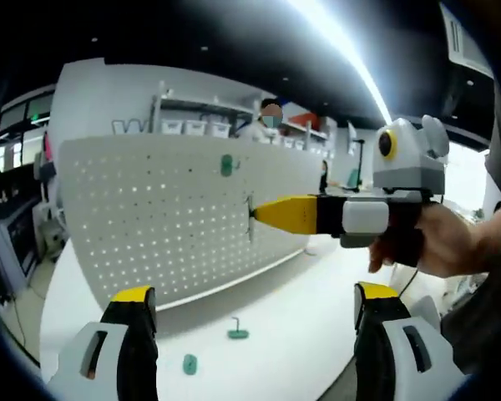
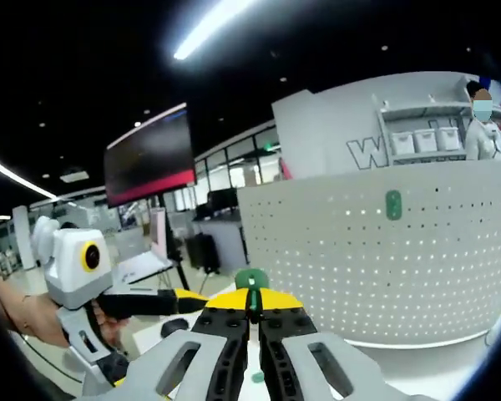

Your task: Insert the hook assembly into the mounting plate slot until the hook locks in place.

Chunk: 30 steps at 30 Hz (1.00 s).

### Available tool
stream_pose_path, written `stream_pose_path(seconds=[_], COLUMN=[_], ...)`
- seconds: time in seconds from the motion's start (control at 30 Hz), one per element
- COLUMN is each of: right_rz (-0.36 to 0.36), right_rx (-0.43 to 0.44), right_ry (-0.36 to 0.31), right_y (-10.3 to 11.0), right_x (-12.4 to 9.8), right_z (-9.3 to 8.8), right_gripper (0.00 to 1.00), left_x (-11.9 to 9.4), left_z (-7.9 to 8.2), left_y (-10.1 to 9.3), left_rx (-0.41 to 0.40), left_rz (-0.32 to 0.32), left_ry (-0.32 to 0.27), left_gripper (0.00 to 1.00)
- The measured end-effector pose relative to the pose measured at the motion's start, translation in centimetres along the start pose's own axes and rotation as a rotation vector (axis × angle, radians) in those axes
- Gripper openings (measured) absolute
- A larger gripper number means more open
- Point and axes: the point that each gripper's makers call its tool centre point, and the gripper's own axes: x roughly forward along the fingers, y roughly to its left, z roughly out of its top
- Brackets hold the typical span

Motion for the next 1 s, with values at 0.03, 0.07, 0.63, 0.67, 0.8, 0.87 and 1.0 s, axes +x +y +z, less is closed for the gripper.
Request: stream_pose_path(seconds=[0.03,0.07,0.63,0.67,0.8,0.87,1.0], right_rz=[-0.010,-0.018,-0.197,-0.206,-0.250,-0.278,-0.323], right_rx=[-0.006,-0.012,-0.045,-0.050,-0.071,-0.085,-0.103], right_ry=[-0.004,-0.005,-0.103,-0.102,-0.106,-0.111,-0.127], right_y=[-0.4,-0.8,-8.4,-8.8,-10.8,-12.0,-13.8], right_x=[0.2,0.3,2.1,2.1,2.2,2.3,2.2], right_z=[0.2,0.3,4.0,3.9,4.0,4.2,4.8], right_gripper=[0.00,0.00,0.00,0.00,0.00,0.00,0.00], left_x=[0.0,-0.1,-1.3,-1.4,-1.3,-1.2,-1.2], left_z=[-0.1,-0.1,-0.2,-0.1,0.1,0.0,-0.1], left_y=[0.1,0.2,3.4,3.5,4.3,4.6,4.9], left_rx=[0.001,0.002,-0.011,-0.009,-0.008,-0.011,-0.018], left_rz=[0.007,0.010,0.106,0.109,0.123,0.128,0.133], left_ry=[0.003,0.005,0.001,-0.001,-0.001,0.000,0.006], left_gripper=[1.00,1.00,1.00,1.00,1.00,1.00,1.00])
